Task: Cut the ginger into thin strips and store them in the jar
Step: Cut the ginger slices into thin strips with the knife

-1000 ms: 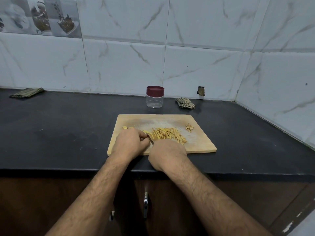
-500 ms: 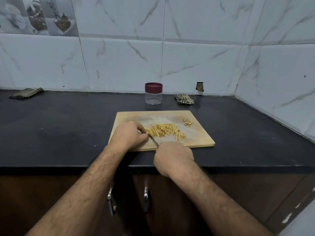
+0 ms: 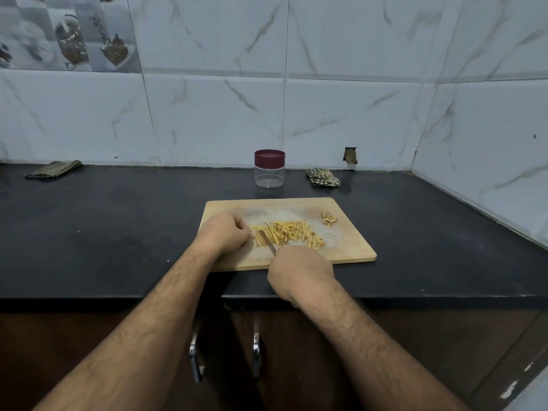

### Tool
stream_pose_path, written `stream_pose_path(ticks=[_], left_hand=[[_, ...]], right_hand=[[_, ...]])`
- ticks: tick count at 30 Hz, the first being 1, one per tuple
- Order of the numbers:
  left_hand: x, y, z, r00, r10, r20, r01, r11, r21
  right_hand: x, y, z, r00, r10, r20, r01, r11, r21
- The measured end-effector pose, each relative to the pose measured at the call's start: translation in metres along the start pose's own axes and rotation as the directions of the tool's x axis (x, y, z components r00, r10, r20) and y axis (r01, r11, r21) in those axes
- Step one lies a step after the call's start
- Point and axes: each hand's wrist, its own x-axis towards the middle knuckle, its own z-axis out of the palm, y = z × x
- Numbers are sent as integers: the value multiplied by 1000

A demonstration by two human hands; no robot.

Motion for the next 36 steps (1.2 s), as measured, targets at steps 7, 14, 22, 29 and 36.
stream_pose_path(ticks=[7,14,22,29,36], left_hand=[[1,9,0,998,-53,33,53,999,2],[-1,13,-1,997,-75,28,75,997,19],[-1,15,-1,997,-78,29,77,996,38],[0,15,0,996,-84,23,84,996,32],[2,15,-1,993,-103,49,102,995,17]], right_hand=[[7,-8,6,1000,-2,-23,2,1000,11],[9,-10,6,1000,5,-5,-5,1000,2],[11,-13,6,1000,7,-8,-7,1000,-17],[9,-16,7,1000,10,-26,-12,998,-56],[8,-17,10,999,2,-32,-4,997,-71]])
